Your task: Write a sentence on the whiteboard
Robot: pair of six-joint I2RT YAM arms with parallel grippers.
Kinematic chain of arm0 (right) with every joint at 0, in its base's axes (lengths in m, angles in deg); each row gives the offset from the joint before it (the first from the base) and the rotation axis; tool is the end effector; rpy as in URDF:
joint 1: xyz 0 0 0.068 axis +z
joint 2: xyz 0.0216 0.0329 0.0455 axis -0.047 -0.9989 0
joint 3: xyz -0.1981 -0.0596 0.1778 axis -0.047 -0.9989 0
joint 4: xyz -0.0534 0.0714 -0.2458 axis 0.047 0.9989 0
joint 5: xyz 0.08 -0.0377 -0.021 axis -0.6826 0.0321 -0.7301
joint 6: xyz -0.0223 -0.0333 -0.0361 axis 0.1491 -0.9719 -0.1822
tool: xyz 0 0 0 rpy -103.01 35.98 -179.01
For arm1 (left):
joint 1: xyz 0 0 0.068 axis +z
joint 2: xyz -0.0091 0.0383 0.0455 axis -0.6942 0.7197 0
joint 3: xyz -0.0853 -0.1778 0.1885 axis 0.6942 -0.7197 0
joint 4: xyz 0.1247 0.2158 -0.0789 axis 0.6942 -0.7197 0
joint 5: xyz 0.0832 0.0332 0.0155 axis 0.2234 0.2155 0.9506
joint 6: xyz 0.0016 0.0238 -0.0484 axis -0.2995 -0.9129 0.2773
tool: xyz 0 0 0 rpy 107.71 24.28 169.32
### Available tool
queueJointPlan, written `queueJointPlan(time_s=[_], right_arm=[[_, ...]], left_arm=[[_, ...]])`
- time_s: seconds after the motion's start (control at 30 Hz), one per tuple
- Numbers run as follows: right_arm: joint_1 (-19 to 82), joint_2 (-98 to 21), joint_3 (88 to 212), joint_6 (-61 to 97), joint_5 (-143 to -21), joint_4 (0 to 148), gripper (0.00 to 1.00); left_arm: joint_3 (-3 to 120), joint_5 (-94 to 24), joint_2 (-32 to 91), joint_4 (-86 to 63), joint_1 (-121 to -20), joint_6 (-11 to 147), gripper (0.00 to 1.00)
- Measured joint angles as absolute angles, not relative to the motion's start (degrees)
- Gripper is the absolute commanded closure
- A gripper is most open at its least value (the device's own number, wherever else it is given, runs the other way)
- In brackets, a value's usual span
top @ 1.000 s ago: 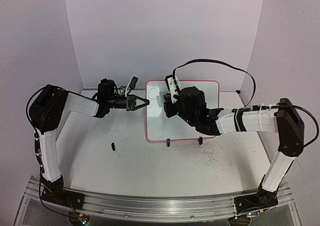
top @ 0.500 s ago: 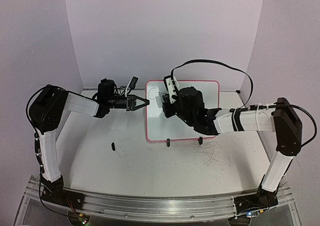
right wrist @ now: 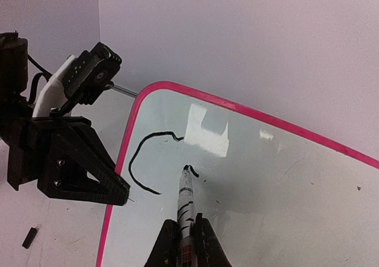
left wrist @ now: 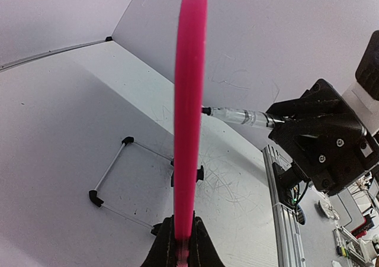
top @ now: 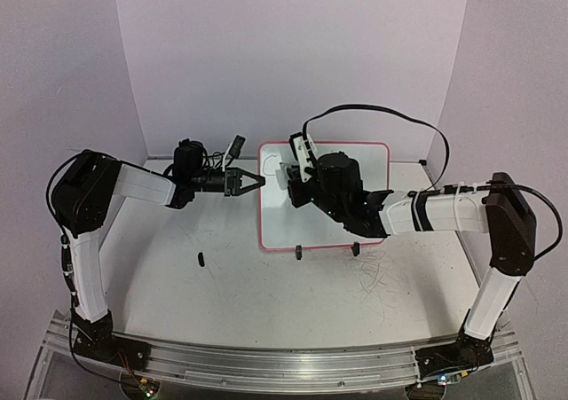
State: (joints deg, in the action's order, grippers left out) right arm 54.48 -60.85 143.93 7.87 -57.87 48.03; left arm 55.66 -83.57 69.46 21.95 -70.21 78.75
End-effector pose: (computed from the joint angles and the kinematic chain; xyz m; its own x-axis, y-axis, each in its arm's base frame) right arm 0.2706 0.3272 0.2694 -0.0525 -0.1581 -0.9860 -0.5811 0.8078 -0.0986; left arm 0.3793 -0.2203 0.2028 -0.5176 0.0227 -0.8553 0.8482 0.1449 -0.5094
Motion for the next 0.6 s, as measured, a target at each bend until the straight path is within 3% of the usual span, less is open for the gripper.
queueJointPlan(time_s=[0.6], right_arm=[[54.88, -61.81, 143.93, 8.61, -59.32, 48.41, 1.00]], left_arm=[[55.66, -83.50, 69.46, 21.78, -70.21, 78.75, 1.00]])
